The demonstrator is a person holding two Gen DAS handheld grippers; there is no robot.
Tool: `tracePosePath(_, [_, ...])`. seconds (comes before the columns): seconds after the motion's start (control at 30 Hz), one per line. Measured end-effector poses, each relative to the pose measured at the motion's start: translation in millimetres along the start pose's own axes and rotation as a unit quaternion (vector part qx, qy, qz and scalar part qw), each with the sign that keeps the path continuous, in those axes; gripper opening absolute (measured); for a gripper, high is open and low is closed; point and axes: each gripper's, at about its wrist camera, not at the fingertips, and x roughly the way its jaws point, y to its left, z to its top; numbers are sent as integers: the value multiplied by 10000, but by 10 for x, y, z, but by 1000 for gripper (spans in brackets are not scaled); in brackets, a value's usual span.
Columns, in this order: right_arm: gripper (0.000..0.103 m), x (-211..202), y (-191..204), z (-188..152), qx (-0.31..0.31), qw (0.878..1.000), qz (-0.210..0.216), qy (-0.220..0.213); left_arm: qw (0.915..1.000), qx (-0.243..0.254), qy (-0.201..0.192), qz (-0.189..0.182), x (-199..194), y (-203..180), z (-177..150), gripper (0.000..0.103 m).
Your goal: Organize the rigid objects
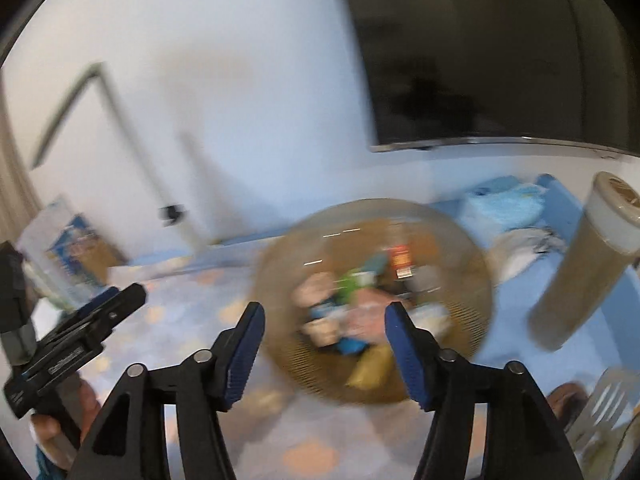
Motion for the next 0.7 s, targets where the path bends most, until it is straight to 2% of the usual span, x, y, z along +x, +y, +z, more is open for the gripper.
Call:
tracePosePath(0.07, [74,-89,293,-91,-92,9996,243,-67,9999,-88,-105,99,-238,191,-29,83])
tracePosePath(0.13, [74,-163,552,-183,-246,9989,299,-273,9995,-198,-218,127,-446,365,-67,83])
tracePosePath(0.23, [74,-154,959,-372,-610,9968,258,-436,9981,-319,-373,373,-656,592,-215,84])
tracePosePath(0.27, [76,-100,1075,-468,-707,9962,259,-444,9975,-293,-372,532,-665,652,-309,85])
tracePosePath(0.37, [90,165,1312,-858,-927,9947,246,-383,9944,-199,-89,1039,-493,825,-636,85])
tracePosePath(0.4, [90,265,1344,-970,-967,9945,246,-306,9931,-175,56,1160,-410,895,-776,85])
tracePosePath(0.43, [90,416,1384,-1111,-1025,9942,304,-141,9931,-198,177,1140,-325,961,-905,85])
tracePosePath(0.53, [90,666,1436,-1339,-1118,9917,607,207,9953,-540,317,733,-201,1139,-1180,85])
tracePosePath(0.6, [90,784,1435,-1394,-1139,9916,520,332,9941,-706,399,720,-156,1213,-1228,85])
tracePosePath(0.7, [90,924,1371,-1454,-1110,9926,306,398,9933,-727,210,873,-200,1232,-1241,85])
